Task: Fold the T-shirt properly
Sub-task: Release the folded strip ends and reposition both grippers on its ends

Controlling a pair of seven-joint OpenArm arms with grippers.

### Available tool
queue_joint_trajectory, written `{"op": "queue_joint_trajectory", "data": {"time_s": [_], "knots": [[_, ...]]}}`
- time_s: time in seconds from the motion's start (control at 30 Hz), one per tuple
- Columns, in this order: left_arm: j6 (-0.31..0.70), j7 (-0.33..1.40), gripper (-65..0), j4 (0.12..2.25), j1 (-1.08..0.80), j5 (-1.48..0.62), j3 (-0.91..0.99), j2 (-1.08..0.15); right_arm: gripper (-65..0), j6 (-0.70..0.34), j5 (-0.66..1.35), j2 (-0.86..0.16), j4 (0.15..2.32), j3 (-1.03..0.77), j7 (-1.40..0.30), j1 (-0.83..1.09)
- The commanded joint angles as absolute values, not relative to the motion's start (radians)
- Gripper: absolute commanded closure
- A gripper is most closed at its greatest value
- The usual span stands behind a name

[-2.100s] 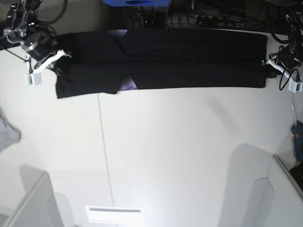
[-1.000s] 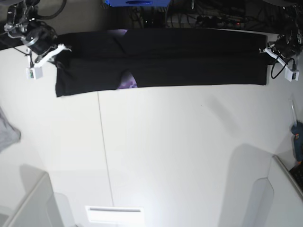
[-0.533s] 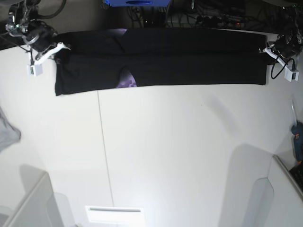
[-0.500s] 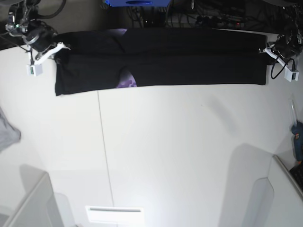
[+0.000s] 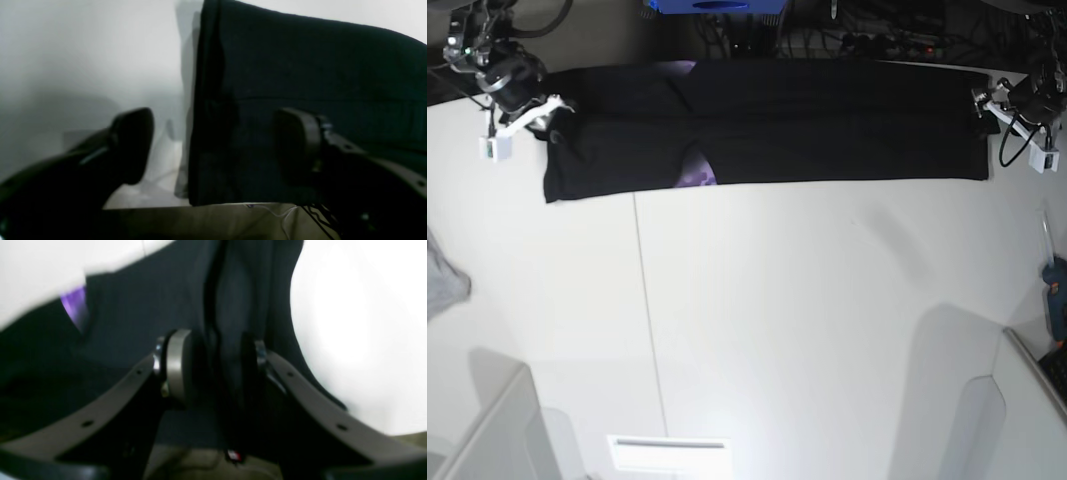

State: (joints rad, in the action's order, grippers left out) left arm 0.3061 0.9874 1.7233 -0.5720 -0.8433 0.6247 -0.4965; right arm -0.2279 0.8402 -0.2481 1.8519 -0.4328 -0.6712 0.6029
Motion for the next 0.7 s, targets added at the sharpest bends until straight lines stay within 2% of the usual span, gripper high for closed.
{"op": "queue_joint_trajectory", "data": {"time_s": [0.0,0.13,0.2,0.23,0.3,0.33,0.37,0.53,0.67], "knots": [[0.308,0.972,-56.6,1.756,-0.587,-0.852,0.676,-0.516,-23.4,-0.232,0.849,-0.246,1.870,-0.470,-0.625,0.618],[0.308,0.972,-56.1,1.851,-0.602,-0.854,0.811,-0.456,-23.6,-0.236,0.849,-0.200,1.890,-0.536,-0.541,0.630],[0.308,0.974,-52.7,1.894,-0.610,-0.855,0.852,-0.427,-23.0,-0.262,0.849,-0.202,1.916,-0.536,-0.533,0.631],[0.308,0.974,-46.9,1.902,-0.611,-0.855,0.849,-0.423,-22.5,-0.294,0.849,-0.202,1.931,-0.533,-0.533,0.628],[0.308,0.974,-25.3,1.897,-0.602,-0.852,0.809,-0.421,-16.4,-0.403,0.849,-0.199,1.946,-0.503,-0.542,0.619],[0.308,0.974,-11.2,1.893,-0.593,-0.851,0.782,-0.420,-9.8,-0.452,0.849,-0.202,1.946,-0.479,-0.547,0.607],[0.306,0.974,0.0,1.880,-0.585,-0.851,0.757,-0.420,-0.8,-0.479,0.849,-0.203,1.940,-0.460,-0.552,0.591],[0.303,0.970,0.0,1.761,-0.545,-0.848,0.682,-0.418,0.0,-0.444,0.848,-0.197,1.859,-0.421,-0.691,0.509],[0.302,0.967,0.0,1.652,-0.516,-0.846,0.657,-0.418,0.0,-0.444,0.780,-0.196,1.758,-0.421,-0.684,0.458]]}}
